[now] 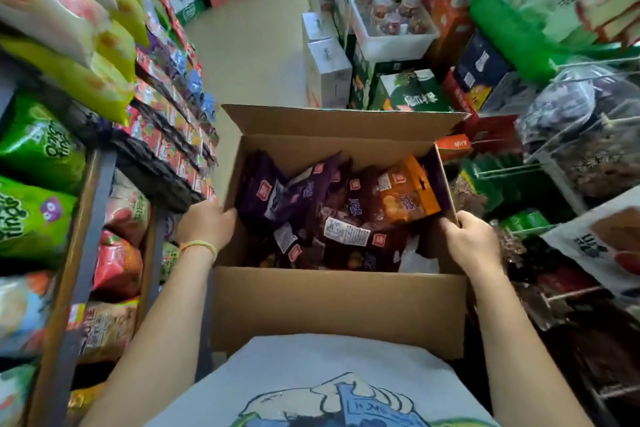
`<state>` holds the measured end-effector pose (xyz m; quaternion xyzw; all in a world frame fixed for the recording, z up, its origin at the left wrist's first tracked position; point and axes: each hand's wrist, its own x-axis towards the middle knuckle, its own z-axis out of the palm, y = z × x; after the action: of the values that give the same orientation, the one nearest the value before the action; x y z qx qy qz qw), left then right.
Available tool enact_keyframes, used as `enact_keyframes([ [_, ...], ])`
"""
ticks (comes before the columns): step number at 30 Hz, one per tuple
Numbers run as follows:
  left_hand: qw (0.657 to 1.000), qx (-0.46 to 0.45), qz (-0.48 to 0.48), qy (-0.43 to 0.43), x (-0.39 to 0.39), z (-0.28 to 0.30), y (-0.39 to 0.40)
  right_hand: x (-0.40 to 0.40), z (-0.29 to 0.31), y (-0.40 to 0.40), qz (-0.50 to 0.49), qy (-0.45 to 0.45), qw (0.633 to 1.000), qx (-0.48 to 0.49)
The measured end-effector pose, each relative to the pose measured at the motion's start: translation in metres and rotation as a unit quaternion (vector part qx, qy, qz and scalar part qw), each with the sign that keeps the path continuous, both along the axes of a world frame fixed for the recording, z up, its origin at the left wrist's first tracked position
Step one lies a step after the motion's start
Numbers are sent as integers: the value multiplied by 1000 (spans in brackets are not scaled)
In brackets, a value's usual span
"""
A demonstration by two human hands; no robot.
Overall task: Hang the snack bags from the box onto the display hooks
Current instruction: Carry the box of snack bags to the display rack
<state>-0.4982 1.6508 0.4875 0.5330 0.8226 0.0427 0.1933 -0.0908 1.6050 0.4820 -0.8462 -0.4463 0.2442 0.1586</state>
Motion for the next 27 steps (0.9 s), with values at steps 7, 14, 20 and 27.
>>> enact_keyframes([
  [7,996,-23,-87,-15,6,9,178,-4,23,111,-67,-22,997,-14],
  [14,974,-2,-227,-23,43,45,356,-14,53,174,-223,-27,974,4],
  [20,945,48,-320,-54,103,67,455,-20,65,203,-339,-39,938,65],
  [27,920,63,-382,-52,180,62,521,17,63,236,-405,-61,908,84],
])
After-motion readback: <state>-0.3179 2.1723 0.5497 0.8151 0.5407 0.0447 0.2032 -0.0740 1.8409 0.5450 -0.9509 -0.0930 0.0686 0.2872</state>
